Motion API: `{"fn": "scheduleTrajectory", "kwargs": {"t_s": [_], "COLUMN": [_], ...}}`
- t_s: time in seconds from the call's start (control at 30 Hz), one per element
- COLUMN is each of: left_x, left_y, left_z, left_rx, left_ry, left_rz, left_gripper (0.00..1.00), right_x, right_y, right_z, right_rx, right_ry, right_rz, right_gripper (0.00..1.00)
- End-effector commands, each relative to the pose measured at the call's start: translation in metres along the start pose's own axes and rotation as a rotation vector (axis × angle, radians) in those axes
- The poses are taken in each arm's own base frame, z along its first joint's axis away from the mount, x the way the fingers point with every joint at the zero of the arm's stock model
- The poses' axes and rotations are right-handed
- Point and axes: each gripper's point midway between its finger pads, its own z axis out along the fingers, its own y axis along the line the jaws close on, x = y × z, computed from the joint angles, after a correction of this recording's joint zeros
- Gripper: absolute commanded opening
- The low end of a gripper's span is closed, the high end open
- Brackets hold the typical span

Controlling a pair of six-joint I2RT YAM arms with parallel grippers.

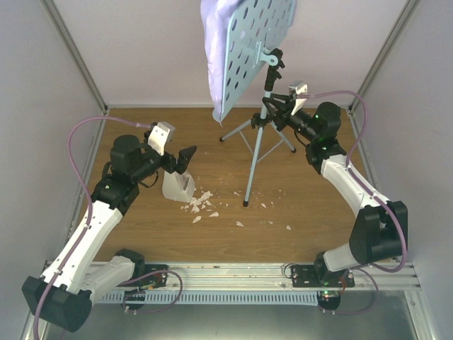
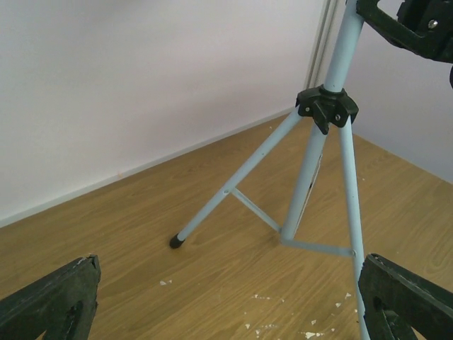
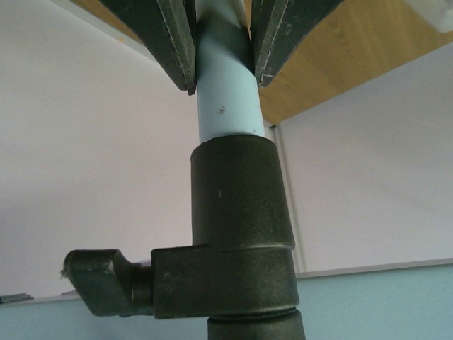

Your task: Pack up the instrument practice props

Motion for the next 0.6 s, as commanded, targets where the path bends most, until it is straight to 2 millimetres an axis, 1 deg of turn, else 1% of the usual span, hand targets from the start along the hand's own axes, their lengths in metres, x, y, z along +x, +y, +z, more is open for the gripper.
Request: {"fn": "scheduleTrajectory", "kwargs": {"t_s": [0.0, 0.1, 0.2, 0.27, 0.37, 0.5, 0.53, 0.57], "left_x": [-0.005, -0.004, -0.002, -0.002, -0.001, 0.001, 0.001, 0.002], "left_y": [-0.001, -0.001, 0.0, 0.0, 0.0, 0.001, 0.001, 0.001], "left_z": [0.002, 0.002, 0.003, 0.003, 0.005, 0.005, 0.005, 0.005], "left_rx": [0.019, 0.017, 0.016, 0.016, 0.015, 0.014, 0.011, 0.01], "left_ry": [-0.038, -0.033, -0.029, -0.028, -0.021, -0.016, -0.017, -0.017], "left_rz": [0.016, 0.016, 0.014, 0.014, 0.01, 0.009, 0.01, 0.01], "left_gripper": [0.99, 0.99, 0.99, 0.99, 0.99, 0.99, 0.99, 0.99], "right_x": [-0.048, -0.037, -0.031, -0.03, -0.026, -0.009, -0.005, -0.002], "right_y": [0.065, 0.081, 0.091, 0.095, 0.097, 0.085, 0.081, 0.077], "right_z": [-0.009, -0.005, -0.005, -0.005, -0.001, 0.007, 0.008, 0.009], "right_rx": [-0.244, -0.316, -0.373, -0.396, -0.403, -0.35, -0.33, -0.305], "right_ry": [-0.117, -0.089, -0.083, -0.087, -0.079, -0.038, -0.026, -0.016], "right_rz": [-0.058, -0.06, -0.028, -0.007, 0.006, 0.008, 0.005, 0.005], "right_gripper": [0.01, 0.0, 0.01, 0.01, 0.01, 0.01, 0.07, 0.25]}}
